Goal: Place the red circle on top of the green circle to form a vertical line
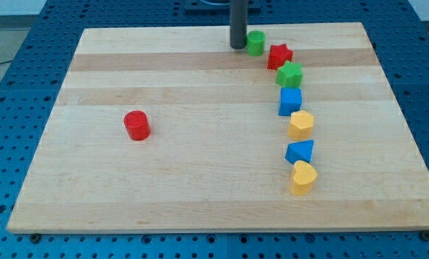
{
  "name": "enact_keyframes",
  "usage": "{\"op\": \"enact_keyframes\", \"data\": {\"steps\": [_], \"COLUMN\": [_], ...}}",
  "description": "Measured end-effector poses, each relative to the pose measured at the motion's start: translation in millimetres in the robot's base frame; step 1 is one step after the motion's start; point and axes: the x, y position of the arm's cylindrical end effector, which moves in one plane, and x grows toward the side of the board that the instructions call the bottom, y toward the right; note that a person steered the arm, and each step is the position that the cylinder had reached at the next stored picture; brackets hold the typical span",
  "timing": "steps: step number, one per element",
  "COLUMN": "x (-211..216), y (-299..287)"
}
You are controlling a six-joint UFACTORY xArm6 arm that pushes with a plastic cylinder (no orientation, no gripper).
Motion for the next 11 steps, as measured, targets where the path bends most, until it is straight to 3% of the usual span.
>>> {"op": "enact_keyframes", "data": {"steps": [2,3,5,6,7,8,9,10,11], "x": [0,23,255,271,210,153,130,176,178], "y": [42,-33,-104,-159,-206,-206,-201,-229,-179]}}
